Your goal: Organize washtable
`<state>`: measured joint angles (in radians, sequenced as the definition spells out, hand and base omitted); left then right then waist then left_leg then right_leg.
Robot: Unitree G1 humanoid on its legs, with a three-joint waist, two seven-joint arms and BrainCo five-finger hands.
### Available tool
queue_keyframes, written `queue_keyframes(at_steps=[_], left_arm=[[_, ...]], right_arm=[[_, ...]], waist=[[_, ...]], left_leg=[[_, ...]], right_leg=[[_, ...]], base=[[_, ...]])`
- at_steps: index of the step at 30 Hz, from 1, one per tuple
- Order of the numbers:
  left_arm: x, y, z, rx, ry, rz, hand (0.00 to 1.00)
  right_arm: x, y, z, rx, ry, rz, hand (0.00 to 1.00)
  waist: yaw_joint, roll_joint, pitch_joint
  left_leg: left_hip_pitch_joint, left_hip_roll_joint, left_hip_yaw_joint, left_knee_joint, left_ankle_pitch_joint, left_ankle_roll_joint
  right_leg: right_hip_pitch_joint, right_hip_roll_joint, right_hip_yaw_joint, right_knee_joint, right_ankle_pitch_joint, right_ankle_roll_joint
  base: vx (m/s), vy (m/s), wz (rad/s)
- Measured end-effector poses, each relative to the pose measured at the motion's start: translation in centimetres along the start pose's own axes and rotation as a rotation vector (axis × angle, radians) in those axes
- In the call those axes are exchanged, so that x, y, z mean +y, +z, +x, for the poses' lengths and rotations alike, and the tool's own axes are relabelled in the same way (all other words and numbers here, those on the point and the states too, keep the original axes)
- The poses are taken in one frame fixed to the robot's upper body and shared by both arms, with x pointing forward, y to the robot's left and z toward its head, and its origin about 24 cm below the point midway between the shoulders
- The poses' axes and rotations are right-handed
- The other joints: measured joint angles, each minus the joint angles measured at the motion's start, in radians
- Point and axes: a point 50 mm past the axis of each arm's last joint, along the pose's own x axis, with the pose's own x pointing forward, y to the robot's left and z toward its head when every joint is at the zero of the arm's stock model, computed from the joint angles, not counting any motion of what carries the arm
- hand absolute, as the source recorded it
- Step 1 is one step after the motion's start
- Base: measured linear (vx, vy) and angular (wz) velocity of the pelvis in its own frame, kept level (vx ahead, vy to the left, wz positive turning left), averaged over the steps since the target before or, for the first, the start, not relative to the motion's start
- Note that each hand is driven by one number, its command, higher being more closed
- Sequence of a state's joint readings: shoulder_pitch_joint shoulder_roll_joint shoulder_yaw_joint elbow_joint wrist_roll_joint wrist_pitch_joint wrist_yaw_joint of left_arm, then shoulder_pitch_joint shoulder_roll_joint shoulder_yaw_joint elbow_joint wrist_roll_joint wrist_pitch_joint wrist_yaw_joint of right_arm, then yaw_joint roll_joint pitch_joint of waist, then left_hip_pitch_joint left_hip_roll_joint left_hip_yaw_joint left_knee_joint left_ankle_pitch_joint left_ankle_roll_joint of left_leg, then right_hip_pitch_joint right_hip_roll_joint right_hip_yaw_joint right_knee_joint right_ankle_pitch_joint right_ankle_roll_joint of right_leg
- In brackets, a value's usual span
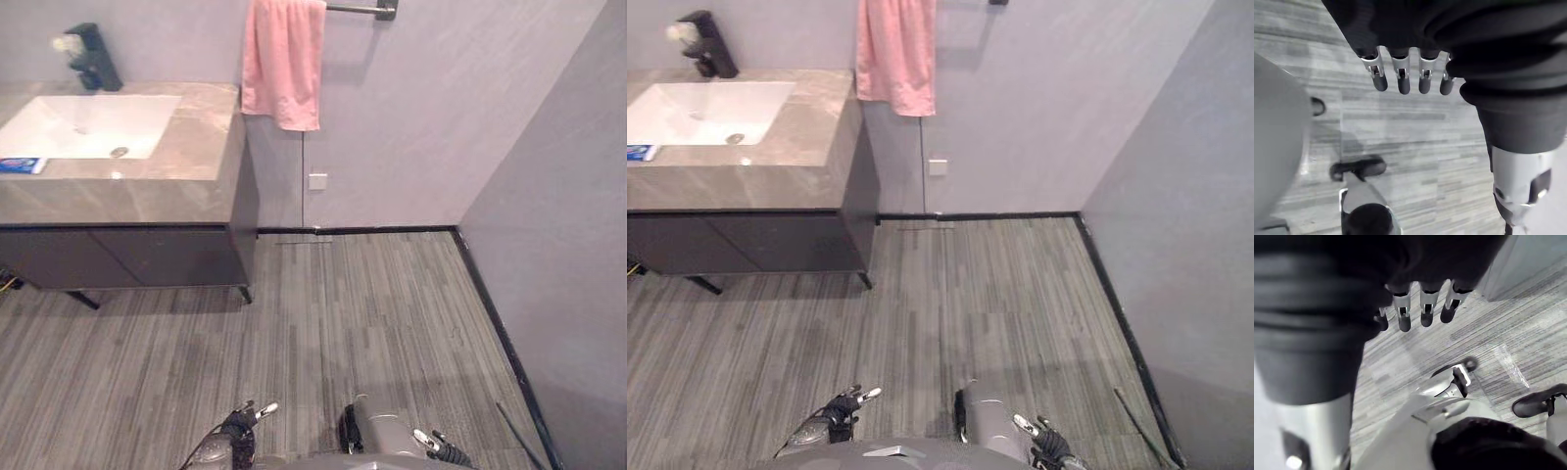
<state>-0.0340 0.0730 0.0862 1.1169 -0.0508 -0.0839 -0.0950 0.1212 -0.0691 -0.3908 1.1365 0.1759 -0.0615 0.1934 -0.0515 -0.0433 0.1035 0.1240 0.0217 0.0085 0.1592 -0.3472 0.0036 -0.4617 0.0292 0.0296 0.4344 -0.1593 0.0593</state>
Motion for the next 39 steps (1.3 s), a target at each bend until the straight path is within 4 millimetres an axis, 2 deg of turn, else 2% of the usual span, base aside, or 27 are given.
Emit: queue_keyframes(at_steps=[1, 2, 3, 5, 6, 8, 9, 10, 12, 14, 16, 17, 18, 19, 20, 22, 23, 24, 25, 26, 27, 29, 30, 32, 34, 35, 39], left_arm=[[-0.1, 0.3, 0.1, -0.005, -0.009, 0.02, 0.0], [-0.5, 0.2, 0.1, 0.002, -0.023, 0.029, 0.0], [-1.2, 0.2, 0.2, 0.003, -0.046, 0.032, 0.0], [-1.4, -0.4, 0.1, 0.017, -0.049, -0.003, 0.0], [-1.5, -0.6, 0.1, 0.019, -0.048, -0.015, 0.0], [-1.7, -0.4, 0.1, 0.008, -0.046, -0.04, 0.0], [-1.9, -0.3, 0.0, -0.004, -0.046, -0.057, 0.0], [-1.8, -0.7, -0.1, -0.002, -0.041, -0.06, 0.0], [-1.4, 0.0, -0.2, -0.038, -0.027, -0.057, 0.0], [-1.2, 0.8, -0.2, -0.079, -0.008, -0.044, 0.0], [-1.0, 1.1, -0.2, -0.098, 0.0, -0.038, 0.0], [-0.9, 1.0, -0.2, -0.099, 0.01, -0.053, 0.0], [-1.1, 0.9, -0.3, -0.099, 0.015, -0.061, 0.0], [-1.1, 0.7, -0.3, -0.095, 0.017, -0.059, 0.0], [-0.6, 0.4, -0.4, -0.085, 0.032, -0.055, 0.0], [0.0, -1.0, -0.7, -0.039, 0.051, -0.054, 0.0], [0.4, -1.4, -0.7, -0.021, 0.059, -0.046, 0.0], [1.3, -1.4, -0.8, -0.013, 0.077, -0.029, 0.0], [1.7, -1.4, -0.9, -0.01, 0.083, -0.019, 0.0], [1.6, -1.5, -0.9, -0.006, 0.081, -0.019, 0.0], [1.5, -1.8, -0.9, 0.009, 0.077, -0.015, 0.0], [1.2, -1.9, -0.8, 0.019, 0.062, 0.004, 0.0], [0.9, -1.8, -0.8, 0.018, 0.049, 0.017, 0.0], [0.5, -1.1, -0.5, 0.003, 0.032, 0.038, 0.0], [0.6, -0.2, -0.3, -0.02, 0.026, 0.068, 0.0], [0.8, 0.0, -0.3, -0.025, 0.029, 0.077, 0.0], [-0.9, -0.1, -0.1, -0.031, -0.02, 0.083, 0.0]], right_arm=[[-0.3, -0.5, -0.1, 0.025, -0.016, 0.041, 0.0], [-0.5, -0.7, -0.1, 0.034, -0.027, 0.06, 0.0], [-0.9, -0.8, -0.2, 0.043, -0.044, 0.093, 0.0], [-0.6, -0.1, 0.0, 0.018, -0.037, 0.105, 0.0], [-0.4, 0.7, 0.2, -0.01, -0.028, 0.099, 0.0], [0.2, 1.6, 0.4, -0.04, -0.006, 0.068, 0.0], [0.7, 2.6, 0.6, -0.065, 0.013, 0.034, 0.0], [1.6, 3.4, 0.9, -0.077, 0.045, -0.014, 0.0], [3.1, 4.5, 1.2, -0.093, 0.093, -0.083, 0.0], [4.7, 5.7, 1.5, -0.124, 0.126, -0.144, 0.0], [5.3, 6.6, 1.6, -0.144, 0.132, -0.176, 0.0], [5.3, 6.7, 1.6, -0.154, 0.129, -0.189, 0.0], [4.8, 7.0, 1.6, -0.167, 0.111, -0.184, 0.0], [4.5, 7.0, 1.6, -0.166, 0.102, -0.184, 0.0], [4.0, 6.8, 1.5, -0.16, 0.091, -0.186, 0.0], [3.4, 5.7, 1.4, -0.132, 0.075, -0.182, 0.0], [2.9, 5.1, 1.3, -0.112, 0.066, -0.179, 0.0], [2.8, 4.2, 1.2, -0.085, 0.063, -0.163, 0.0], [2.7, 2.9, 1.1, -0.043, 0.056, -0.128, 0.0], [2.6, 2.4, 1.1, -0.031, 0.053, -0.11, 0.0], [2.4, 1.6, 0.9, -0.008, 0.047, -0.081, 0.0], [2.3, 1.9, 1.0, -0.014, 0.051, -0.084, 0.0], [2.1, 2.1, 1.0, -0.019, 0.048, -0.087, 0.0], [1.6, 2.6, 1.0, -0.036, 0.035, -0.077, 0.0], [1.1, 2.4, 0.9, -0.027, 0.02, -0.074, 0.0], [1.0, 2.1, 0.8, -0.02, 0.018, -0.07, 0.0], [-0.1, 2.4, 0.7, -0.023, -0.016, -0.073, 0.0]], waist=[[-0.025, 0.009, 0.001], [-0.032, 0.02, 0.0], [-0.037, 0.044, 0.006], [-0.038, 0.059, 0.003], [-0.043, 0.066, -0.001], [-0.043, 0.075, -0.005], [-0.03, 0.081, -0.003], [-0.007, 0.077, -0.002], [0.014, 0.065, 0.005], [0.047, 0.056, 0.005], [0.054, 0.054, 0.006], [0.057, 0.047, 0.0], [0.057, 0.061, -0.004], [0.058, 0.068, -0.005], [0.064, 0.066, -0.005], [0.059, 0.054, -0.041], [0.053, 0.026, -0.061], [0.051, 0.003, -0.067], [0.049, -0.02, -0.067], [0.046, -0.022, -0.065], [0.041, -0.022, -0.062], [0.041, 0.005, -0.047], [0.038, 0.037, -0.037], [0.029, 0.065, -0.035], [0.01, 0.038, -0.038], [-0.003, 0.026, -0.04], [-0.004, 0.067, -0.035]], left_leg=[[0.033, 0.013, -0.026, -0.046, -0.005, -0.001], [0.05, 0.027, -0.04, -0.057, 0.0, -0.009], [0.065, 0.046, -0.056, -0.031, 0.017, -0.038], [0.056, 0.056, -0.059, 0.109, 0.027, -0.056], [-0.006, 0.058, -0.079, 0.274, 0.061, -0.078], [-0.146, 0.054, -0.114, 0.619, 0.204, -0.12], [-0.247, 0.056, -0.109, 0.854, 0.251, -0.166], [-0.316, 0.066, -0.072, 1.004, 0.245, -0.156], [-0.389, 0.081, -0.023, 1.074, 0.218, -0.111], [-0.49, 0.089, 0.045, 0.956, 0.167, -0.047], [-0.524, 0.085, 0.095, 0.678, 0.149, -0.046], [-0.497, 0.068, 0.126, 0.424, 0.171, -0.061], [-0.463, 0.045, 0.105, 0.125, 0.234, -0.072], [-0.465, 0.038, 0.088, 0.068, 0.257, -0.074], [-0.465, 0.018, 0.087, 0.072, 0.288, -0.052], [-0.465, -0.009, 0.099, 0.126, 0.374, -0.015], [-0.445, -0.037, 0.108, 0.113, 0.366, -0.003], [-0.406, -0.064, 0.119, 0.082, 0.363, 0.002], [-0.348, -0.089, 0.11, 0.03, 0.358, 0.01], [-0.321, -0.091, 0.097, 0.011, 0.355, 0.013], [-0.268, -0.09, 0.091, -0.015, 0.349, 0.023], [-0.173, -0.069, 0.091, -0.068, 0.338, 0.037], [-0.12, -0.047, 0.091, -0.109, 0.333, 0.042], [-0.083, -0.016, 0.079, -0.143, 0.316, 0.03], [-0.078, -0.021, 0.05, -0.141, 0.291, -0.003], [-0.075, -0.029, 0.027, -0.135, 0.28, -0.018], [-0.065, 0.019, 0.009, -0.141, 0.276, -0.053]], right_leg=[[0.018, 0.003, -0.001, -0.062, 0.125, -0.007], [0.024, 0.014, -0.015, -0.046, 0.141, -0.045], [0.018, 0.028, -0.033, 0.035, 0.073, -0.087], [0.042, 0.039, -0.046, 0.098, 0.008, -0.137], [0.089, 0.049, -0.05, 0.089, -0.02, -0.151], [0.172, 0.056, -0.057, 0.036, -0.058, -0.16], [0.225, 0.07, -0.046, 0.015, -0.077, -0.17], [0.291, 0.081, -0.015, -0.016, -0.084, -0.177], [0.373, 0.08, 0.022, -0.069, -0.086, -0.18], [0.466, 0.05, 0.07, -0.136, -0.086, -0.181], [0.536, 0.013, 0.086, -0.202, -0.091, -0.168], [0.556, -0.011, 0.093, -0.219, -0.106, -0.144], [0.579, -0.02, 0.099, -0.222, -0.129, -0.128], [0.587, -0.021, 0.103, -0.213, -0.15, -0.12], [0.627, -0.036, 0.118, -0.18, -0.224, -0.105], [0.633, -0.056, 0.168, -0.092, -0.252, -0.08], [0.596, -0.071, 0.2, -0.003, -0.241, -0.063], [0.555, -0.077, 0.225, 0.106, -0.209, -0.031], [0.508, -0.064, 0.246, 0.258, -0.125, 0.015], [0.482, -0.051, 0.25, 0.338, -0.068, 0.054], [0.439, -0.04, 0.251, 0.423, -0.08, 0.032], [0.385, -0.044, 0.21, 0.432, -0.125, -0.02], [0.333, -0.046, 0.163, 0.399, -0.152, -0.038], [0.266, -0.034, 0.138, 0.266, -0.159, -0.028], [0.258, -0.047, 0.157, -0.032, -0.105, 0.007], [0.271, -0.059, 0.156, -0.072, -0.005, -0.003], [0.29, -0.027, 0.103, -0.086, -0.014, -0.03]], base=[[0.38, -0.312, 0.57], [0.55, -0.375, 0.55], [0.64, -0.41, 0.22], [0.57, -0.372, 0.0], [0.41, -0.282, 0.14], [0.3, -0.211, 0.17], [0.16, -0.102, -0.35], [0.13, -0.076, -0.48], [0.04, -0.027, -0.56], [-0.13, 0.027, -0.62], [-0.45, 0.095, -0.28], [-0.61, 0.128, -0.16], [-0.49, 0.134, -0.13], [-0.37, 0.241, -0.22], [-0.1, 0.226, -0.26], [0.28, 0.182, -0.24], [0.5, 0.132, -0.03], [0.48, 0.106, 0.19], [0.41, 0.068, 0.24], [0.45, 0.025, 0.29], [0.45, -0.008, 0.1], [0.39, -0.009, -0.12], [0.29, -0.018, -0.11], [0.1, -0.016, 0.08], [-0.22, -0.051, 0.49], [0.01, -0.173, 0.51], [0.17, -0.185, 0.22]])
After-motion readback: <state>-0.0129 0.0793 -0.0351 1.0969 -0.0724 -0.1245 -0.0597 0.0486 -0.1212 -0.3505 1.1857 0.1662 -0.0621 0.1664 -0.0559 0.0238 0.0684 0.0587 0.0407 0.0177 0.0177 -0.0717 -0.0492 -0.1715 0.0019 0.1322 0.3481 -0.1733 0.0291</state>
